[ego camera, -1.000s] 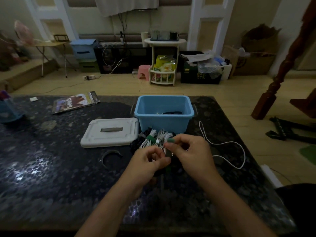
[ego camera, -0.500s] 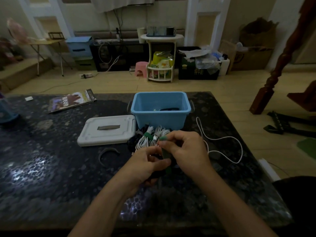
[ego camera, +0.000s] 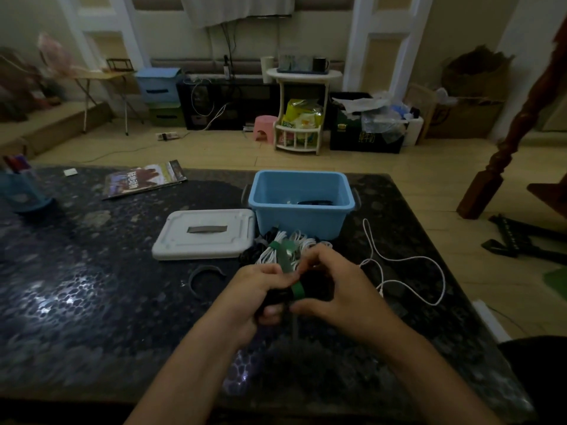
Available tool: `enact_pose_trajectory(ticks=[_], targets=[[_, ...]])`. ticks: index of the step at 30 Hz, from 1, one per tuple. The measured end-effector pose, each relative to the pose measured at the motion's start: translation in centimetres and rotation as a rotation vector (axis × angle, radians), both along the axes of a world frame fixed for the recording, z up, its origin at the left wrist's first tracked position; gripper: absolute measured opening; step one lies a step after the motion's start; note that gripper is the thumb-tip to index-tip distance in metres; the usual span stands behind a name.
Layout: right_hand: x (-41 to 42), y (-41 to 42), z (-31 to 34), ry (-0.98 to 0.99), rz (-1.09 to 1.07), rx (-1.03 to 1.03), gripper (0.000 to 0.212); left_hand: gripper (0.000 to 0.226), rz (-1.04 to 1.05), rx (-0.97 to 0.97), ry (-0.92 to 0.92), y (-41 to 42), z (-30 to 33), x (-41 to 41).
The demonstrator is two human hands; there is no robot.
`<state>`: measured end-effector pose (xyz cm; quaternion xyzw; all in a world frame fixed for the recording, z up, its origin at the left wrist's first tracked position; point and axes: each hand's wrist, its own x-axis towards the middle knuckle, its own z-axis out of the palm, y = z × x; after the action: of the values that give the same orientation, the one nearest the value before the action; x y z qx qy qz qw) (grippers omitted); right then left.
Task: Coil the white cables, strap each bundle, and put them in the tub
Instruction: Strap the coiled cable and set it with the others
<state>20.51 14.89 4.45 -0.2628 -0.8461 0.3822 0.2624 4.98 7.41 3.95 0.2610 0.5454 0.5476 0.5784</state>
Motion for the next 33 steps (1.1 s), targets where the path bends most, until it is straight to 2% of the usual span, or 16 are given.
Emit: enact_pose_trajectory(ticks=[2, 9, 14, 16, 20, 24, 28, 30, 33], targets=[[0.0, -0.2, 0.0, 0.029, -0.013, 0.089, 0.042, 0.027, -0.014, 0.005, -0.02, -0.2, 0.2, -0.3], [-0.3, -0.6, -0.7, 0.172, -0.068, 0.297, 0.026, 0.008, -0.001, -0.022, -0.064, -0.4, 0.2, -1.0], [-1.0, -0.5, -1.1, 0.136, -0.065, 0.311, 0.025, 0.01, 0.069, -0.038, 0.055, -0.6, 0.3, -1.1], [-1.2, -0.5, -1.1, 0.126, -0.068, 0.298, 0.023, 0.019, 0.103, -0.002, 0.162, -0.8, 0.6, -1.1], [-1.5, -0.5, -1.2, 0.09, -0.075, 0.249, 0.024, 0.032, 0.202, 0.096, 0.515, -1.0, 0.8, -1.1], [-1.4, -0.2, -1.0, 0.051, -0.113, 0.161, 0.021, 0.04, 0.142, 0.161, 0.756, -1.0, 0.7, -1.0], [-1.1, -0.1, -1.0, -0.028, -0.098, 0.09, 0.019, 0.041, 0.003, 0.181, 0.984, -1.1, 0.8, -1.1], [-1.0, -0.1, -0.9, -0.041, -0.119, 0.054, 0.029, 0.036, -0.038, 0.196, 1.073, -1.0, 0.9, -1.1], [-0.7, 0.1, -0.5, -0.002, -0.145, -0.101, 0.04, 0.026, -0.058, 0.203, 1.082, -0.9, 0.8, -1.2]])
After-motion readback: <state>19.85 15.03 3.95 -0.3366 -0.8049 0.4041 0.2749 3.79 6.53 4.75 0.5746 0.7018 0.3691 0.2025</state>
